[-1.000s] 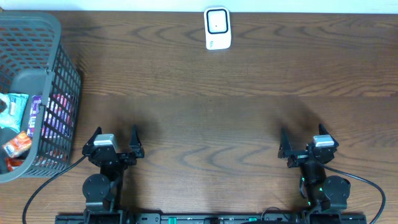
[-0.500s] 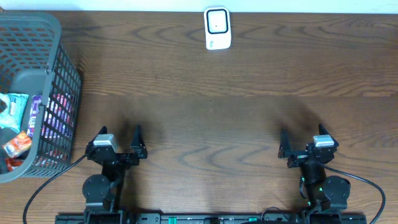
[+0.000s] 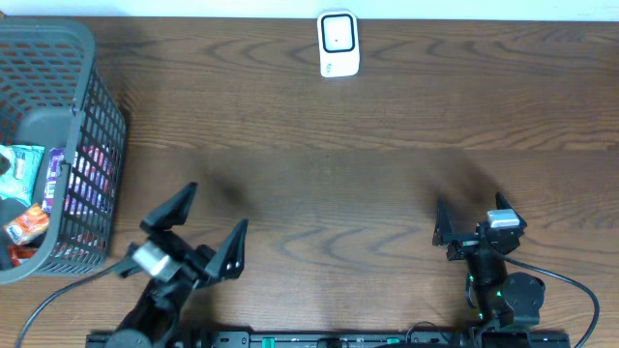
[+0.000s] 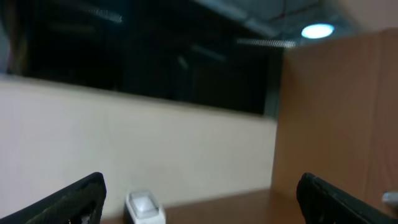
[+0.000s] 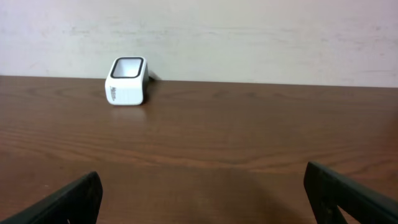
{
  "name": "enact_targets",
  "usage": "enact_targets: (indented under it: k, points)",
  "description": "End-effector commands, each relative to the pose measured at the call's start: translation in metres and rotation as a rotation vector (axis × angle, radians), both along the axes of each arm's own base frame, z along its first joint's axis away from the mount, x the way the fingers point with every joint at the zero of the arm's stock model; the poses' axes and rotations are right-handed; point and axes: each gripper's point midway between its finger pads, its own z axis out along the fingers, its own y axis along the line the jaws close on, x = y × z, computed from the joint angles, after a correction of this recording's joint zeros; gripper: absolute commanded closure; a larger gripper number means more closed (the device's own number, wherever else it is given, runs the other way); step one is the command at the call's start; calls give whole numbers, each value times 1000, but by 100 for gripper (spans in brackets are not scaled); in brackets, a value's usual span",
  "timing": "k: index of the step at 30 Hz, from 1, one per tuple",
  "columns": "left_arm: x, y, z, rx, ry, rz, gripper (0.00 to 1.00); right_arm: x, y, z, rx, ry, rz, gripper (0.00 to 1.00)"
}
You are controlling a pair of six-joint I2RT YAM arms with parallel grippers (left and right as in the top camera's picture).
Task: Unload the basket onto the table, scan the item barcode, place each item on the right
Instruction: 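Move the left gripper over the grey basket and lower inside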
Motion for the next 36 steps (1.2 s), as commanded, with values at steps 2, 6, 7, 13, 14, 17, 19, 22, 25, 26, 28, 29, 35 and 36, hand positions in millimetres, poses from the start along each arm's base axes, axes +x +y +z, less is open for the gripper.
enact_targets:
  k: [2, 6, 7, 13, 14, 17, 19, 22, 25, 26, 28, 29, 35, 36]
  points:
    - [-8, 29, 74, -31, -72, 201, 2, 0, -4, -2, -12, 3, -16, 1]
    - [35, 64, 100, 90, 118, 483, 2, 0, -4, -2, -12, 3, -16, 1]
    - [49, 78, 106, 80, 185, 559, 2, 0, -4, -2, -12, 3, -16, 1]
    - [131, 137, 121, 159, 472, 881, 3, 0, -4, -2, -12, 3, -16, 1]
    - [143, 143, 118, 189, 528, 904, 2, 0, -4, -2, -12, 3, -16, 1]
    - [172, 190, 105, 275, 765, 1023, 3, 0, -4, -2, -12, 3, -16, 1]
    - [174, 219, 97, 278, 865, 1082, 2, 0, -4, -2, -12, 3, -16, 1]
    - [169, 256, 84, 267, 965, 1157, 2, 0, -4, -2, -12, 3, -16, 1]
    - [157, 286, 75, 242, 1015, 1225, 2, 0, -4, -2, -12, 3, -16, 1]
    - [151, 295, 74, 205, 1023, 1250, 2, 0, -4, -2, -12, 3, -16, 1]
    - [138, 317, 71, 157, 1045, 1308, 3, 0, -4, -2, -12, 3, -16, 1]
    - [131, 330, 68, 139, 1061, 1340, 2, 0, -4, -2, -12, 3, -16, 1]
    - [109, 369, 43, 93, 1170, 1419, 2, 0, -4, -2, -12, 3, -16, 1]
    - [108, 371, 39, 92, 1183, 1420, 2, 0, -4, -2, -12, 3, -16, 1]
